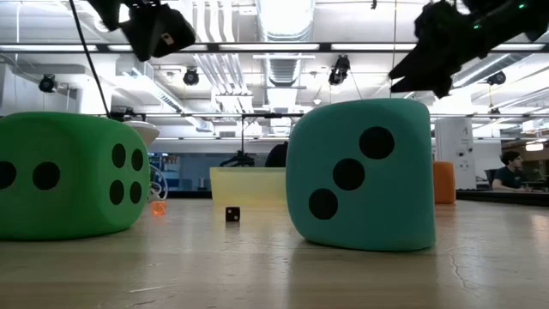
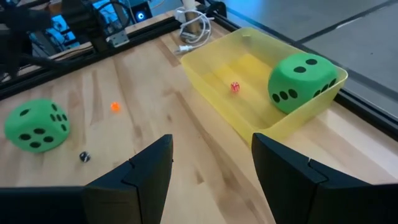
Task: Pick & Place Dice
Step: Put the green large die into the yellow bin
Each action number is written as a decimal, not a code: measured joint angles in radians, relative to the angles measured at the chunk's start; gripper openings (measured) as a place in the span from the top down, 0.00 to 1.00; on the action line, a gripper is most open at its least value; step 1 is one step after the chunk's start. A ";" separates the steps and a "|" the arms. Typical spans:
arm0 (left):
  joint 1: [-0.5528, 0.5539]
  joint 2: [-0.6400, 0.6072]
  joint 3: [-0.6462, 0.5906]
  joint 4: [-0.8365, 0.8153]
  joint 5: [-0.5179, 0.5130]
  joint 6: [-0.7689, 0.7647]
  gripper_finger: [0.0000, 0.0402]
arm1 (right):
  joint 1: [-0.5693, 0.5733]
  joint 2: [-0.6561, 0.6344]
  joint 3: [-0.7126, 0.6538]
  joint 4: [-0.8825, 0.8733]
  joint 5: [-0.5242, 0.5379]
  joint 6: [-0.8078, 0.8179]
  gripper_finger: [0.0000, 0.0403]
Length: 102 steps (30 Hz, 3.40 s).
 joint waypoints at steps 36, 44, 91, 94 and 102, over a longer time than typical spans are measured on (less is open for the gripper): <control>-0.009 0.035 -0.135 0.127 0.003 -0.175 0.50 | 0.006 -0.240 -0.086 -0.150 0.002 0.067 0.47; 0.001 0.067 -0.155 0.139 0.060 -0.173 0.39 | 0.006 -0.240 -0.087 -0.150 0.002 0.061 0.47; 0.055 0.072 -0.438 0.559 0.286 -0.031 0.73 | 0.011 -0.241 -0.087 -0.142 0.002 0.053 0.47; 0.056 0.072 -0.438 0.564 0.286 0.027 0.74 | 0.011 -0.241 -0.087 -0.136 0.002 0.052 0.47; 0.057 0.073 -0.438 0.583 0.287 0.071 0.76 | 0.011 -0.241 -0.087 -0.132 0.002 0.039 0.47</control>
